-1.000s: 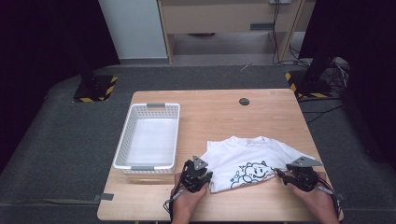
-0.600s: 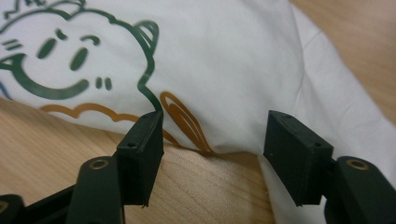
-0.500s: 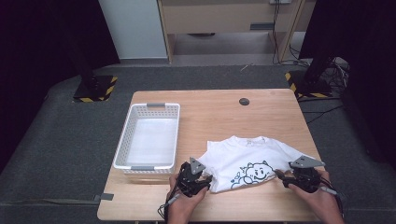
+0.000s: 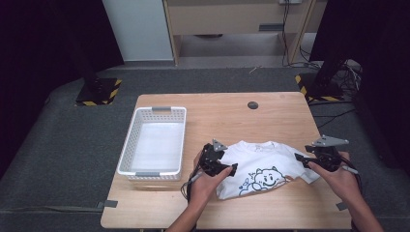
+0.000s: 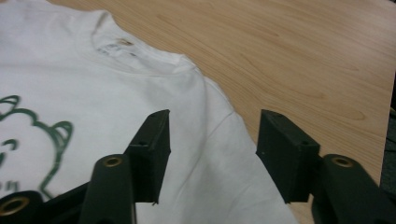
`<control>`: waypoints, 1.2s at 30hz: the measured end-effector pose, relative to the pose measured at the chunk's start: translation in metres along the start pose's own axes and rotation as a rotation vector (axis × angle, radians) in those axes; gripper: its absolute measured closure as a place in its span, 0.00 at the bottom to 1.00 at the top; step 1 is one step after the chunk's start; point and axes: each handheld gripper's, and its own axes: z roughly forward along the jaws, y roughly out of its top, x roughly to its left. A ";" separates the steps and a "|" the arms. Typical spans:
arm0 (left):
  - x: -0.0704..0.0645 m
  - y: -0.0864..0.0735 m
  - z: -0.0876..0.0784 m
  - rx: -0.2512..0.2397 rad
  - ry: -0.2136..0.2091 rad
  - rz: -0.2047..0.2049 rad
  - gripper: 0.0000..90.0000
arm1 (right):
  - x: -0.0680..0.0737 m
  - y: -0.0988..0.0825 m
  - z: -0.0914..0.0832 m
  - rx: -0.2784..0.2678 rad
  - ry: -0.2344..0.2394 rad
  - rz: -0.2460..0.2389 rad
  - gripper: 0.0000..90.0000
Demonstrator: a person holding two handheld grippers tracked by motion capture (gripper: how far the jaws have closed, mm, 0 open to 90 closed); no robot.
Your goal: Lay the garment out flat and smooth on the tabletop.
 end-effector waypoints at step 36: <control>0.054 0.011 0.054 0.064 0.080 0.009 0.44 | -0.026 -0.010 0.071 0.075 0.061 0.120 0.76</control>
